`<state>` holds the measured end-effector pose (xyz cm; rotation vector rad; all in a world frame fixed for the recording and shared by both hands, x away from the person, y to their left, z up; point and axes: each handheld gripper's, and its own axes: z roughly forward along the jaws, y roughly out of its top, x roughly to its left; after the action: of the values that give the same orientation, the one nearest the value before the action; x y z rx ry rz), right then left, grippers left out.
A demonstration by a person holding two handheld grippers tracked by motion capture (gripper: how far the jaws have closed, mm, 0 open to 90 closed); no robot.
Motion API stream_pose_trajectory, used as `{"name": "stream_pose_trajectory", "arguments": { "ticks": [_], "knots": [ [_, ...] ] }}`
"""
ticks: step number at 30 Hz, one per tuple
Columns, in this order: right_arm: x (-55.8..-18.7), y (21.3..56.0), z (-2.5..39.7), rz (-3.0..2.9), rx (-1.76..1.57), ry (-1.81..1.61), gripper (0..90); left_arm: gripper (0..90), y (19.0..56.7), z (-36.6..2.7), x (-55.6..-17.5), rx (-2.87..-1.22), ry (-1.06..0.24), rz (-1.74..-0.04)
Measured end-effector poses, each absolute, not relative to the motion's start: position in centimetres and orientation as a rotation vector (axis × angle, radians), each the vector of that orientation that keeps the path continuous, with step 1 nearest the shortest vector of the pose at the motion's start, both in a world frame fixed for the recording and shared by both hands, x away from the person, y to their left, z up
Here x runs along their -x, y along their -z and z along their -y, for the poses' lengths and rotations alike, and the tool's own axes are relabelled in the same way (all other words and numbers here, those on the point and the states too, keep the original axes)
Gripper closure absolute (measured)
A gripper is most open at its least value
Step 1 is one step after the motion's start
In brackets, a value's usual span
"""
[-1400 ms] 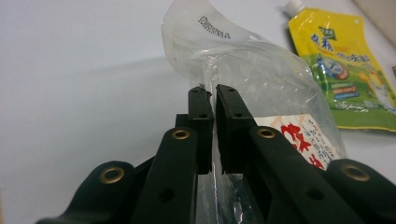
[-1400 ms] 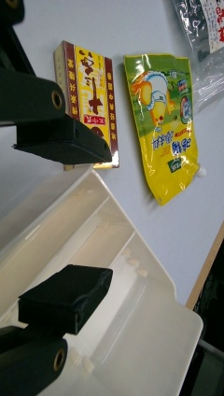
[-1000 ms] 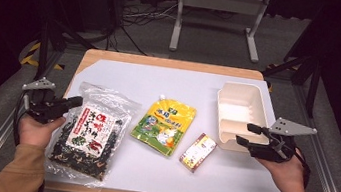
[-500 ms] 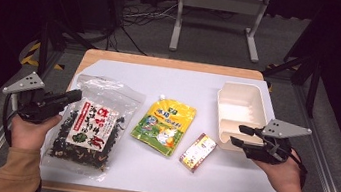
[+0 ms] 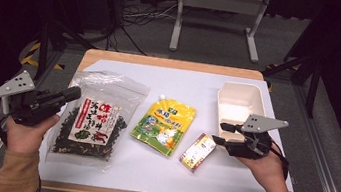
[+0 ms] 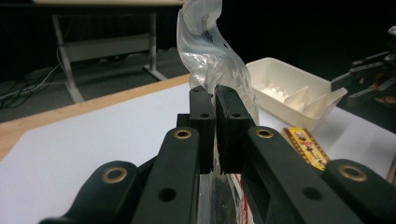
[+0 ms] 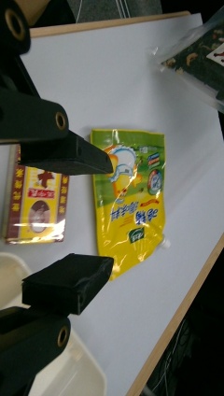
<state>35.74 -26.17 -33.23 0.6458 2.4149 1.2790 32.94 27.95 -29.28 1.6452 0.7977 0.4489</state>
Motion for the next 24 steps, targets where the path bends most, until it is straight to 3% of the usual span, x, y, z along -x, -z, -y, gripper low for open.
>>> {"name": "stream_pose_trajectory", "arguments": {
  "ticks": [13,24],
  "knots": [
    [-37.4,31.5,19.0,-2.485,-0.502,-1.397,45.2,86.7,29.0,-26.6,-32.4,-1.586,-0.454,-0.696],
    [-39.2,30.6,15.3,-2.508,-0.523,-1.530,42.7,86.6,28.8,-24.7,-32.0,-1.559,-0.442,-0.619]
  ]
}}
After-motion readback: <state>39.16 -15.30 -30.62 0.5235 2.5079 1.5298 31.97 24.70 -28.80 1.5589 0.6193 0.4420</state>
